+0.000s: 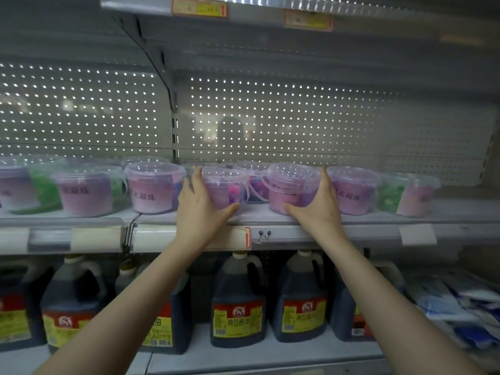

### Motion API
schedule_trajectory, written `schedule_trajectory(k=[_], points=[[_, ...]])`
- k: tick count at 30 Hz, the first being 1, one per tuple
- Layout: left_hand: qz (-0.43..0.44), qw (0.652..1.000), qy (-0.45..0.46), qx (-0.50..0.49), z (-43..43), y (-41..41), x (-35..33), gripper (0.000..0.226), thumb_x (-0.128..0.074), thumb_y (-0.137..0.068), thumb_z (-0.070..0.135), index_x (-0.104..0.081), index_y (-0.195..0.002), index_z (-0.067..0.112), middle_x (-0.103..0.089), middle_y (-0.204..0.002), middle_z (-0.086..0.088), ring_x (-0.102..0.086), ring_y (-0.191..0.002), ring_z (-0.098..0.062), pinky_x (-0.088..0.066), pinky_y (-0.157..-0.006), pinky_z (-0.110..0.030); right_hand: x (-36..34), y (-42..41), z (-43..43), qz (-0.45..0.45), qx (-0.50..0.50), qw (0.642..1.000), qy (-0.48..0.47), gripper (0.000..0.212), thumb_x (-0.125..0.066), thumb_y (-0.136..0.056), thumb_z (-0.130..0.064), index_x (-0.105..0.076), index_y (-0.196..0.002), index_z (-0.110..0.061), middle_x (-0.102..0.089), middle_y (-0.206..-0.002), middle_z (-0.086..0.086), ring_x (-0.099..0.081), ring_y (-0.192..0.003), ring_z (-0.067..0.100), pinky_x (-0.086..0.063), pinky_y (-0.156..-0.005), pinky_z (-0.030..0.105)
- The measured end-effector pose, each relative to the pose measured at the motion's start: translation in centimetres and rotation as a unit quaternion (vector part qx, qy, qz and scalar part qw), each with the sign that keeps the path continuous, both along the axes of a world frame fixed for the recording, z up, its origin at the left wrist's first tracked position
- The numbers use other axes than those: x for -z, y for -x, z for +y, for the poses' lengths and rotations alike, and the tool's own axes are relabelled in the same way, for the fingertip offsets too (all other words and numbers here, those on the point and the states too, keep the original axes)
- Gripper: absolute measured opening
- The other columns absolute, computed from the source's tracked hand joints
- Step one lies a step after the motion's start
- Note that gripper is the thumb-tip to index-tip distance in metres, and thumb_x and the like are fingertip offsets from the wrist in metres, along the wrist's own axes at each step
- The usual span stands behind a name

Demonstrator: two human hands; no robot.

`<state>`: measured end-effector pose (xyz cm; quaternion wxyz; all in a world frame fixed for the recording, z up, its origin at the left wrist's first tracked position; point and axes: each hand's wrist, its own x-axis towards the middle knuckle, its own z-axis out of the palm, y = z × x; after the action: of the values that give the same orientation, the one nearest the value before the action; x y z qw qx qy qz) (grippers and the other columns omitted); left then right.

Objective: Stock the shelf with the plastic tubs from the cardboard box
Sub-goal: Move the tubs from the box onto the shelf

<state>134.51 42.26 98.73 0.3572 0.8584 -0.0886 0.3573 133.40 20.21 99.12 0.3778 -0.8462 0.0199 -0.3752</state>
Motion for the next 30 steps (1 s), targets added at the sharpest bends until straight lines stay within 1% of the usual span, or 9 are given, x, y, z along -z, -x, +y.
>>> schedule_trajectory(k=[4, 7, 9, 13, 15, 18, 24, 27, 30], points=[[-0.009, 0.999, -0.035, -0.010, -0.9, 1.6, 0.7, 0.093, -0.071, -0.079, 0.036, -0.012, -0.148, 0.012, -0.013, -0.152, -0.026, -0.013, -0.141, -0.038, -0.024, -0.111, -0.047, 0.4, 1.7, -0.6, -0.019, 0.018, 0.999, 0.023, 0.099, -0.079, -0.070, -0.029, -0.019, -0.148, -0.020, -0.026, -0.152, 0.002, -0.024, -0.139, 0.020, -0.023, -0.115, 0.034], [-0.033, 0.997, -0.069, -0.001, -2.1, 3.0, 1.3, 0.085, -0.066, -0.084, 0.027, -0.013, -0.148, 0.010, -0.002, -0.155, -0.024, -0.003, -0.144, -0.035, -0.019, -0.114, -0.045, 0.9, 3.5, -1.6, -0.017, 0.037, 0.998, 0.039, 0.084, -0.074, -0.076, -0.029, -0.028, -0.146, -0.018, -0.032, -0.149, 0.004, -0.031, -0.136, 0.022, -0.026, -0.114, 0.036], [-0.050, 0.994, -0.098, 0.012, -3.1, 3.8, 1.8, 0.080, -0.064, -0.085, 0.023, -0.017, -0.148, 0.007, -0.001, -0.156, -0.022, -0.002, -0.145, -0.034, -0.013, -0.117, -0.041, 1.4, 4.8, -2.5, -0.014, 0.051, 0.997, 0.060, 0.073, -0.069, -0.081, -0.027, -0.032, -0.144, -0.015, -0.035, -0.146, 0.006, -0.033, -0.134, 0.023, -0.028, -0.113, 0.039], [-0.089, 0.982, -0.161, 0.035, -5.8, 5.1, 2.9, 0.068, -0.061, -0.085, 0.014, -0.029, -0.144, 0.001, -0.013, -0.154, -0.024, -0.011, -0.144, -0.036, -0.010, -0.115, -0.038, 3.0, 7.8, -5.0, 0.006, 0.096, 0.988, 0.125, 0.060, -0.060, -0.087, -0.022, -0.036, -0.141, -0.013, -0.032, -0.149, 0.008, -0.027, -0.138, 0.023, -0.020, -0.115, 0.034], [-0.109, 0.974, -0.190, 0.064, -7.6, 5.7, 3.7, 0.060, -0.062, -0.081, 0.009, -0.040, -0.137, -0.001, -0.026, -0.149, -0.026, -0.024, -0.140, -0.040, -0.021, -0.113, -0.044, 4.2, 9.3, -6.5, 0.020, 0.121, 0.979, 0.162, 0.055, -0.058, -0.089, -0.021, -0.039, -0.139, -0.012, -0.032, -0.149, 0.009, -0.026, -0.138, 0.024, -0.020, -0.115, 0.034], [-0.117, 0.957, -0.237, 0.121, -10.8, 7.1, 5.1, 0.053, -0.065, -0.079, 0.009, -0.048, -0.128, -0.001, -0.043, -0.139, -0.026, -0.043, -0.127, -0.044, -0.039, -0.101, -0.051, 6.4, 11.5, -9.1, 0.044, 0.160, 0.964, 0.209, 0.051, -0.058, -0.088, -0.017, -0.044, -0.136, -0.009, -0.035, -0.147, 0.013, -0.030, -0.136, 0.029, -0.022, -0.113, 0.039], [-0.117, 0.914, -0.324, 0.213, -18.8, 9.2, 9.8, 0.048, -0.064, -0.075, 0.018, -0.059, -0.120, 0.003, -0.060, -0.122, -0.017, -0.060, -0.109, -0.036, -0.051, -0.085, -0.043, 11.5, 16.6, -15.5, 0.153, 0.215, 0.932, 0.250, 0.051, -0.051, -0.092, -0.018, -0.038, -0.141, -0.012, -0.027, -0.152, 0.011, -0.022, -0.141, 0.027, -0.015, -0.116, 0.041], [-0.114, 0.895, -0.362, 0.234, -22.4, 10.4, 12.1, 0.044, -0.043, -0.077, 0.026, -0.059, -0.113, 0.007, -0.063, -0.108, -0.013, -0.063, -0.093, -0.033, -0.052, -0.073, -0.037, 14.3, 19.6, -18.6, 0.189, 0.242, 0.917, 0.253, 0.050, -0.055, -0.089, -0.016, -0.042, -0.138, -0.012, -0.029, -0.151, 0.012, -0.026, -0.139, 0.028, -0.020, -0.115, 0.042], [-0.094, 0.873, -0.392, 0.275, -26.5, 11.6, 14.7, 0.045, -0.042, -0.072, 0.027, -0.063, -0.106, 0.008, -0.064, -0.096, -0.012, -0.064, -0.079, -0.033, -0.052, -0.064, -0.035, 17.3, 23.2, -21.7, 0.247, 0.265, 0.902, 0.235, 0.051, -0.053, -0.089, -0.016, -0.040, -0.138, -0.012, -0.029, -0.150, 0.012, -0.025, -0.138, 0.028, -0.021, -0.114, 0.042]])
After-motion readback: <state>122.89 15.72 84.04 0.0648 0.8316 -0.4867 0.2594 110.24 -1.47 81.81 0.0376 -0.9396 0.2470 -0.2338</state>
